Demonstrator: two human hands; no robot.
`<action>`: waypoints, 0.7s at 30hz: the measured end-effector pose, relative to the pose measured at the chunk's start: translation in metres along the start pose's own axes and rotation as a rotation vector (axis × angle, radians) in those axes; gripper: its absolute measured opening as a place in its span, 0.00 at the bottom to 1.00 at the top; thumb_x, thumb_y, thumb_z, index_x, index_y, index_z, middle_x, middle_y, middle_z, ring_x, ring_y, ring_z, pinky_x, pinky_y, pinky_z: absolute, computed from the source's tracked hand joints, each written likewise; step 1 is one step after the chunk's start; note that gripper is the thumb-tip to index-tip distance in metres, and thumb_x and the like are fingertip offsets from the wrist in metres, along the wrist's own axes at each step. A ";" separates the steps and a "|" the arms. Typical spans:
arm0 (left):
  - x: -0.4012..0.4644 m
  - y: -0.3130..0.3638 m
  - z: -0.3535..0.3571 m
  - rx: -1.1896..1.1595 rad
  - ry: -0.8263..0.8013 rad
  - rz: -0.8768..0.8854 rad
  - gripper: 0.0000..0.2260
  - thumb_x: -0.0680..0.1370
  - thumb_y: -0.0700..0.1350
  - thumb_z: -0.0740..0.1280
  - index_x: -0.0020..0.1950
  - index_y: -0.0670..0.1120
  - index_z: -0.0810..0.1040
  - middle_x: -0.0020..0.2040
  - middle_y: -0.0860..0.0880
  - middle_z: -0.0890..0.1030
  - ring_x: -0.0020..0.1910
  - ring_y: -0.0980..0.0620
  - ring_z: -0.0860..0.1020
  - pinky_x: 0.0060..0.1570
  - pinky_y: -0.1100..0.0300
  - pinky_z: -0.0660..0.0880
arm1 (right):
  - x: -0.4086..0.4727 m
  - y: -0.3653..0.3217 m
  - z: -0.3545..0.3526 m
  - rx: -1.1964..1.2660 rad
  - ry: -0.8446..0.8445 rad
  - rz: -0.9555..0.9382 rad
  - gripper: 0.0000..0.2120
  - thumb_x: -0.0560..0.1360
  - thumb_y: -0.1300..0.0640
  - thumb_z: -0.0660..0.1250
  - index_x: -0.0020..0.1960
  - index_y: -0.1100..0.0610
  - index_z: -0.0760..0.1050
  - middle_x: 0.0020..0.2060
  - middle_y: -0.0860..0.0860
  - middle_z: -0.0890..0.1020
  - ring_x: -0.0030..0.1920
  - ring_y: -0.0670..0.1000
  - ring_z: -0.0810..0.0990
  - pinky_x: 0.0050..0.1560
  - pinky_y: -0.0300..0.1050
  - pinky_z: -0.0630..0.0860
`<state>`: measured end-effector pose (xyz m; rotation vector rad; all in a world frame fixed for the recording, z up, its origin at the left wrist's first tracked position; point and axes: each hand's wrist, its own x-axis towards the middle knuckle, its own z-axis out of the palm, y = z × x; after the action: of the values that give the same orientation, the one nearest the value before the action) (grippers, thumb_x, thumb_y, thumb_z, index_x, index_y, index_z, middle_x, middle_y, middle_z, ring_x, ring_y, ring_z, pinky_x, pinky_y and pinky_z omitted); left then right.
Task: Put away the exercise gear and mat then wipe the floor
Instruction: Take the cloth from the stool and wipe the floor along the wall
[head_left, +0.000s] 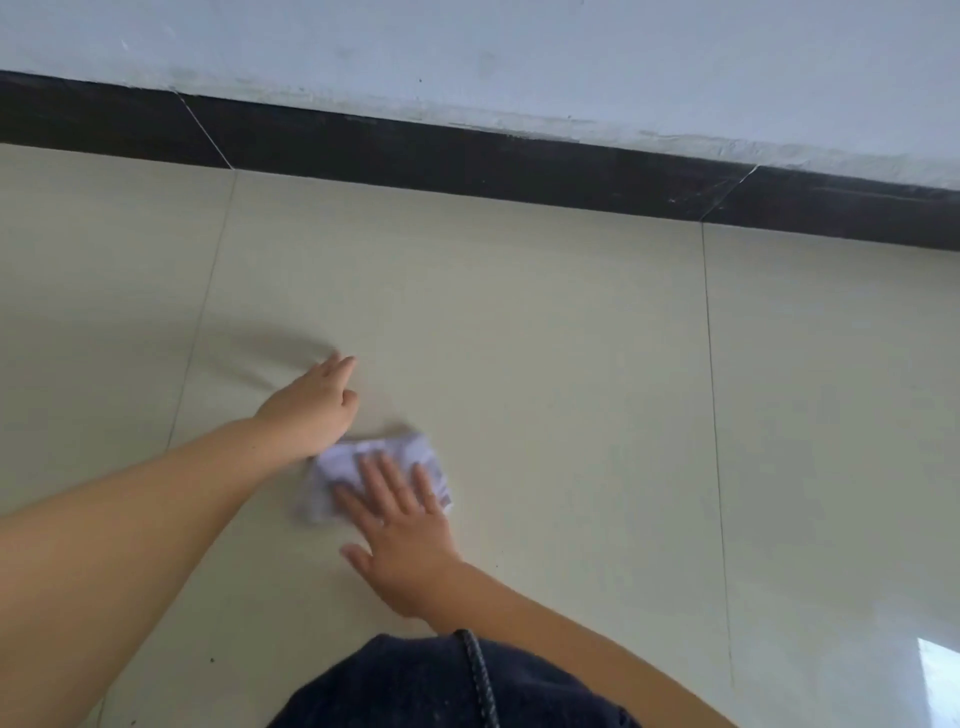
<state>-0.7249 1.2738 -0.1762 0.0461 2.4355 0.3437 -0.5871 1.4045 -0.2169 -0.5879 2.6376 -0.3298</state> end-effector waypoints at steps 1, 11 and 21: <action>0.001 0.002 0.000 -0.002 -0.007 0.004 0.22 0.81 0.41 0.53 0.76 0.41 0.59 0.77 0.41 0.56 0.75 0.45 0.58 0.72 0.52 0.58 | -0.004 0.003 0.000 -0.013 -0.013 -0.111 0.26 0.79 0.45 0.49 0.76 0.47 0.58 0.77 0.51 0.52 0.77 0.50 0.45 0.75 0.59 0.46; -0.009 0.010 0.024 0.117 -0.023 -0.061 0.23 0.82 0.47 0.51 0.77 0.48 0.54 0.79 0.44 0.44 0.77 0.43 0.46 0.72 0.43 0.57 | -0.114 0.187 -0.026 0.444 0.332 1.306 0.27 0.81 0.48 0.46 0.78 0.51 0.47 0.77 0.58 0.47 0.77 0.57 0.45 0.74 0.59 0.46; -0.012 0.033 0.022 0.098 -0.082 -0.104 0.22 0.82 0.48 0.50 0.76 0.49 0.55 0.79 0.44 0.46 0.77 0.43 0.48 0.72 0.44 0.56 | -0.048 0.025 0.015 -0.034 0.016 -0.002 0.25 0.76 0.43 0.50 0.69 0.45 0.70 0.73 0.49 0.67 0.74 0.50 0.61 0.72 0.55 0.53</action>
<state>-0.7034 1.3097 -0.1765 -0.0231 2.3617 0.1723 -0.5497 1.4462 -0.2216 -0.6018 2.6627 -0.2922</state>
